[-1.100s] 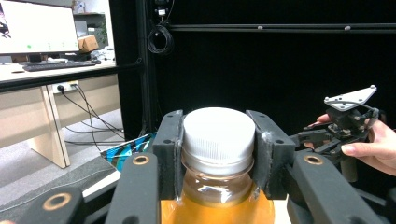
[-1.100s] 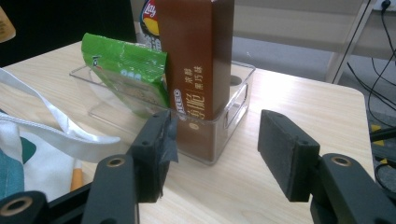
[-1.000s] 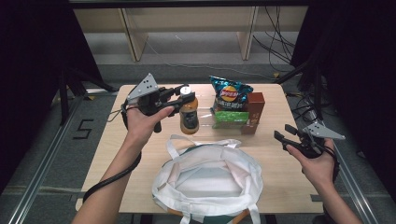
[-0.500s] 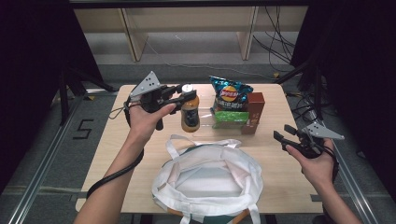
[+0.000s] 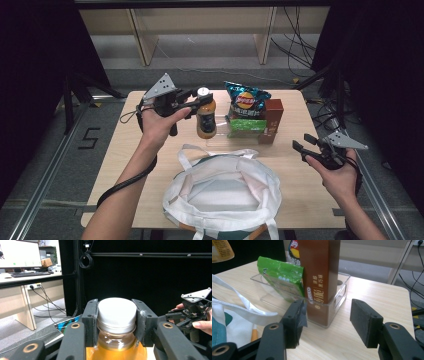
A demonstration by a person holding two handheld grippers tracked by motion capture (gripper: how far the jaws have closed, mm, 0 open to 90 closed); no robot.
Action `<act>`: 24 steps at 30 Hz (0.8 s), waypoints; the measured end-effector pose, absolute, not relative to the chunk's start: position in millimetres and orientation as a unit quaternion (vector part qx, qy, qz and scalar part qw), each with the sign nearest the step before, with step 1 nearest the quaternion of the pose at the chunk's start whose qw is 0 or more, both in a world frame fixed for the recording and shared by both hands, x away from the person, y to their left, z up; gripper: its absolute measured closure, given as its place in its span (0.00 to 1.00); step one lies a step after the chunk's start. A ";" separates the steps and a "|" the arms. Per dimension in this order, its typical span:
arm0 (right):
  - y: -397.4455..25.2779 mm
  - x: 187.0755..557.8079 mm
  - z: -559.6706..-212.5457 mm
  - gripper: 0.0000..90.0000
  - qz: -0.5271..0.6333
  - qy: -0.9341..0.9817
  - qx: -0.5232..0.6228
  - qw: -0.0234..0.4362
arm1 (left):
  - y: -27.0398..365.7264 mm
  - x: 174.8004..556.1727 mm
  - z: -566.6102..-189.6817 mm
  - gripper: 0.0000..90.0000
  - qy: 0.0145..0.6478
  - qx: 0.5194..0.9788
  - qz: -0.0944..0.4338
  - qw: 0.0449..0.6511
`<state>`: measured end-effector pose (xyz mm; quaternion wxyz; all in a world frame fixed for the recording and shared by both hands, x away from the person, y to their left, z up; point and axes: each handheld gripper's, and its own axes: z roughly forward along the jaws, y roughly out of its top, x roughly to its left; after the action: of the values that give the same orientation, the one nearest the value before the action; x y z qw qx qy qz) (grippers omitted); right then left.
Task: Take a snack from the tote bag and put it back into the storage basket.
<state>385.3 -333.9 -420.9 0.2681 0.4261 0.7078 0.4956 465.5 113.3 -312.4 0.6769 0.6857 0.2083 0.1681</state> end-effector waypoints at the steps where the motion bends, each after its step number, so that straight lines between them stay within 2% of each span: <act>1: -333.9 385.0 -420.9 0.51 0.495 0.708 0.426 0.267 | 112.9 466.2 -312.2 0.65 0.208 0.686 0.168 0.677; 11: -332.6 384.9 -421.5 0.50 0.500 0.699 0.430 0.277 | 108.8 473.4 -311.9 0.65 0.208 0.686 0.170 0.676; 24: -334.1 385.2 -421.0 0.50 0.494 0.708 0.427 0.269 | 105.9 479.5 -312.0 0.65 0.210 0.687 0.172 0.674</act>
<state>385.2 -334.1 -421.0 0.2692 0.4268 0.7080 0.4941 479.5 105.9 -312.0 0.6741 0.6870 0.2095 0.1724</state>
